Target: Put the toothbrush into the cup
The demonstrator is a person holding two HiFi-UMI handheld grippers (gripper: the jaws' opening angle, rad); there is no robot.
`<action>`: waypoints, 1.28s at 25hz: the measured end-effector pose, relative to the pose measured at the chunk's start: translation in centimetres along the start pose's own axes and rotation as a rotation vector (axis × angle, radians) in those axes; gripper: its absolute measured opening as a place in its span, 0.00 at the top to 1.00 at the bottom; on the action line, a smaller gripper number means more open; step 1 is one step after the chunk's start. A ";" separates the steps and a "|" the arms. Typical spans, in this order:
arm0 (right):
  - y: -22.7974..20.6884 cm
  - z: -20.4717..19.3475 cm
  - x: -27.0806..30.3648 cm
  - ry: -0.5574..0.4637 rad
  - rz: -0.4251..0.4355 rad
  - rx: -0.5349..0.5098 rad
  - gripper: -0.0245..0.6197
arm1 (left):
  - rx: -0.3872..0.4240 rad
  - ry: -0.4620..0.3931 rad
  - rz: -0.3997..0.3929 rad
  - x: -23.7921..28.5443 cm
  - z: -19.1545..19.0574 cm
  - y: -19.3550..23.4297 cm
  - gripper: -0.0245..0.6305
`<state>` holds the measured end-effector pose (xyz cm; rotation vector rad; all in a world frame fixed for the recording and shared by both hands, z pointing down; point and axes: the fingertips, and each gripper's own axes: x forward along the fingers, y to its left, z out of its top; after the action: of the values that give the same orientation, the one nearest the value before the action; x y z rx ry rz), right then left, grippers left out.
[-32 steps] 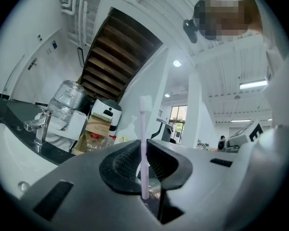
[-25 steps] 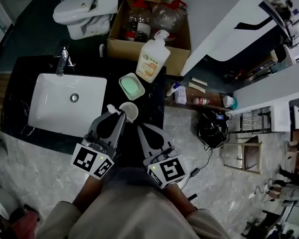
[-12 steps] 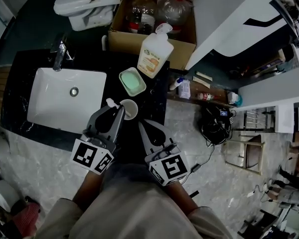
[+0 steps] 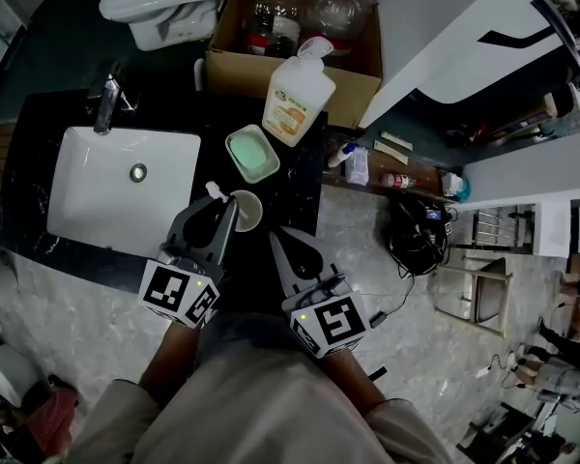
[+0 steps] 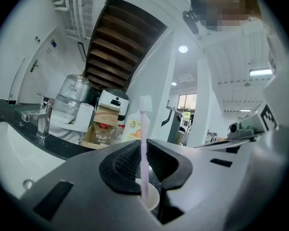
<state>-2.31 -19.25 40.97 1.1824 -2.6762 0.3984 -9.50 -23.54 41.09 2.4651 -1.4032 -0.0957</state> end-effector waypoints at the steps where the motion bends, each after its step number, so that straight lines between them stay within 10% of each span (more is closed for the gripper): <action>1: -0.1 -0.1 0.0 0.001 -0.003 0.002 0.95 | 0.000 0.005 0.002 0.1 -0.2 0.1 0.89; 32: -1.4 -0.7 0.1 0.016 -0.021 0.021 0.95 | 0.061 0.135 0.031 2.1 -5.8 1.1 0.89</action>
<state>-1.30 -20.01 41.92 1.2066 -2.6506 0.4319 -8.11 -24.52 47.09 2.4468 -1.4050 0.1195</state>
